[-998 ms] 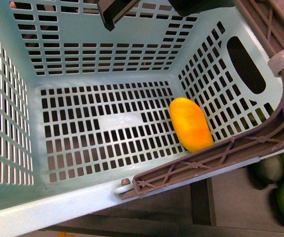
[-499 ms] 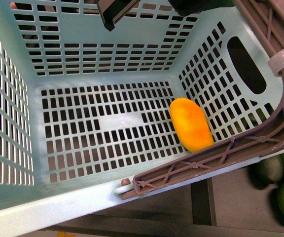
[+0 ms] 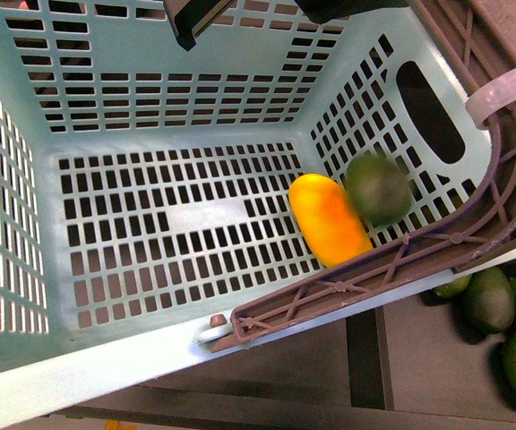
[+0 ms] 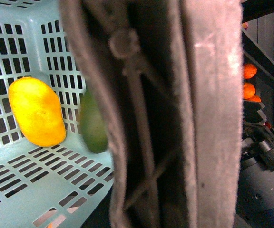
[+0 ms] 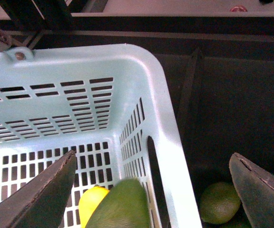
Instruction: Pick mango and avocado into basket
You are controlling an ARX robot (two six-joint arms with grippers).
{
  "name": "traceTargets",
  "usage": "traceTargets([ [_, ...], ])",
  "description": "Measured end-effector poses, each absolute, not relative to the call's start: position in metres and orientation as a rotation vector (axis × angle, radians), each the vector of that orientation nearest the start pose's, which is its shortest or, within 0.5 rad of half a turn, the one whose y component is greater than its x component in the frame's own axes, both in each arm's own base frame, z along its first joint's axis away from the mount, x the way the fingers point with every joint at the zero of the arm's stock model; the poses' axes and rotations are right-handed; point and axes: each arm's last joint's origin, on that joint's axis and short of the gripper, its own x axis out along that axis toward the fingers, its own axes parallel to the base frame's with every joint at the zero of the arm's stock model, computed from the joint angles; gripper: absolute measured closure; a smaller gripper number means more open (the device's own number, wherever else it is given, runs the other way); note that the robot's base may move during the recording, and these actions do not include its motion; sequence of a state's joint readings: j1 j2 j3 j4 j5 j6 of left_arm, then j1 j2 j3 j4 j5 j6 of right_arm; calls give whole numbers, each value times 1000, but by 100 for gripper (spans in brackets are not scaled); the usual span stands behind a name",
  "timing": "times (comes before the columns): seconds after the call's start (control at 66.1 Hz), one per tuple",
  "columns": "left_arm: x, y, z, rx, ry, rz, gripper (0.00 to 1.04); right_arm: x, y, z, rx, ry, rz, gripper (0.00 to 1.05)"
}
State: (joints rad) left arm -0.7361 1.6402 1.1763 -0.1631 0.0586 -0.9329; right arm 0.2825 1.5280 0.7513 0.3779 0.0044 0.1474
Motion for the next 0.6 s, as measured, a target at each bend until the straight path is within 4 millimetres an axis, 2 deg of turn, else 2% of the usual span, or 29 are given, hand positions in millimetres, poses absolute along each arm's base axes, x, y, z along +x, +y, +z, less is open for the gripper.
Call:
traceTargets([
  [0.166,267,-246,254,-647,916,-437,91,290,73,208,115,418,211,9],
  [0.363,266,-246,254,-647,916,-438,91,259,22,228,158,403,20,9],
  [0.454,266,-246,254,-646,915,-436,91,250,8,237,173,363,-48,9],
  [0.499,266,-246,254,-643,914,-437,91,249,8,239,175,356,-41,9],
  [0.559,265,-247,254,-644,918,-443,91,247,4,229,119,220,2,19],
  [0.605,265,-247,254,-648,920,-441,91,236,2,219,70,95,4,31],
])
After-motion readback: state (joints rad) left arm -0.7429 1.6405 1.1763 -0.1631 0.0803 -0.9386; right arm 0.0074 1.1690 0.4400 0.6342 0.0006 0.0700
